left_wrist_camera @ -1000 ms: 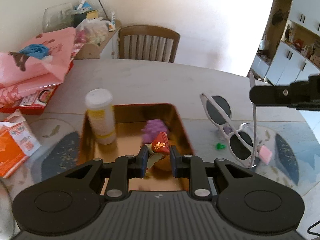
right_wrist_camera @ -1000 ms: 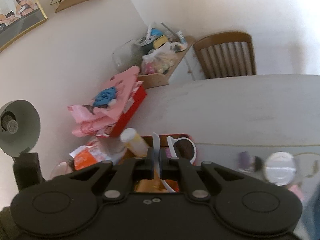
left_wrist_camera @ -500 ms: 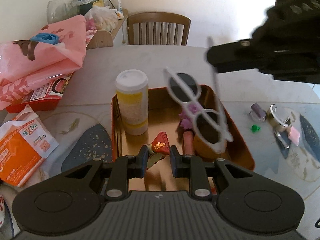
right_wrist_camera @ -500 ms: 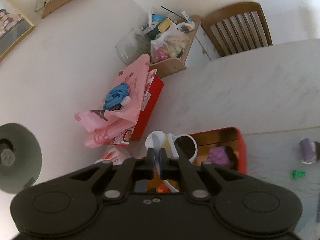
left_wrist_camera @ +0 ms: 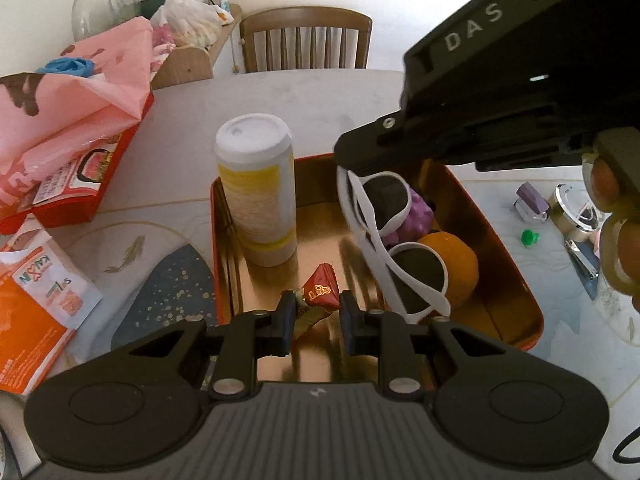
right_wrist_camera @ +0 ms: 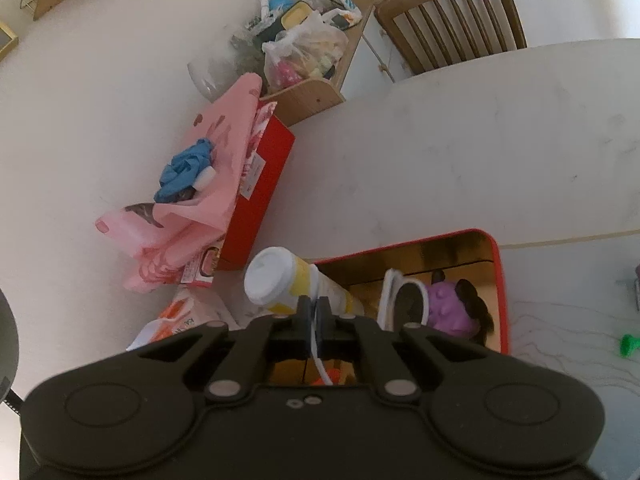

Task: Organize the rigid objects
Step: 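Carry the snack into the red tin box while the right tool carries white sunglasses there, release both, then move the left tool to the silver nail clipper while the right tool approaches the pink dish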

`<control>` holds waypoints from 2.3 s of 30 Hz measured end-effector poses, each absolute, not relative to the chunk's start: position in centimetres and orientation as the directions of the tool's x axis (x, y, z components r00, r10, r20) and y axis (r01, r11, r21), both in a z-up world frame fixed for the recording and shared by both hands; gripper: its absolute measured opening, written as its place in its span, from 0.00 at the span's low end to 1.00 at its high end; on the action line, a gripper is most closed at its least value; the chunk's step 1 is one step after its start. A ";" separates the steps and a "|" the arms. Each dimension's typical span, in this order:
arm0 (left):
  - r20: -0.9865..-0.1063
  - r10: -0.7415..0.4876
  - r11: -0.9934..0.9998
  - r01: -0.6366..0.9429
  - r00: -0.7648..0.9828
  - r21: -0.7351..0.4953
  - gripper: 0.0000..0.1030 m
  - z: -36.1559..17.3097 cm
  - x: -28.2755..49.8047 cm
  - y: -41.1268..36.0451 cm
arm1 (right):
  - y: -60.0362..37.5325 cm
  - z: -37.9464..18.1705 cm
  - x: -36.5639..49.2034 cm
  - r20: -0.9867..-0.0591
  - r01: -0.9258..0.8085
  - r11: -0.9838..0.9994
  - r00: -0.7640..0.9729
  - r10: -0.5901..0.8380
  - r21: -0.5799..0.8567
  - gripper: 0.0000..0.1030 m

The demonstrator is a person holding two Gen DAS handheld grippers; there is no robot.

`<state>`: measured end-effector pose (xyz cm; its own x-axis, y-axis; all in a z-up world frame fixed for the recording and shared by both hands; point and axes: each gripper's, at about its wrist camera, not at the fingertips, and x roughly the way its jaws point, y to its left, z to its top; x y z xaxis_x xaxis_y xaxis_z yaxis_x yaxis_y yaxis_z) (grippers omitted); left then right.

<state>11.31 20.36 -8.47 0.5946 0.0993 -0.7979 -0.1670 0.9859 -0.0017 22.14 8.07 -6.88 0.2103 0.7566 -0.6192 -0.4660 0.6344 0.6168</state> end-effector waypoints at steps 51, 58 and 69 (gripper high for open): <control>-0.753 0.075 0.973 -0.213 0.654 -0.087 0.59 -4.0 8.0 18.7 | -2.6 -2.0 15.3 -0.653 -0.552 0.702 0.332 0.680 0.451 0.64; -0.728 0.047 0.981 -0.171 0.684 -0.097 0.64 -2.6 7.9 15.4 | -6.8 -1.5 14.3 -0.642 -0.539 0.728 0.388 0.661 0.425 0.78; -0.717 -0.004 0.987 -0.112 0.697 -0.115 0.73 -2.5 9.4 9.8 | -14.6 -2.2 14.1 -0.644 -0.527 0.798 0.508 0.572 0.293 0.95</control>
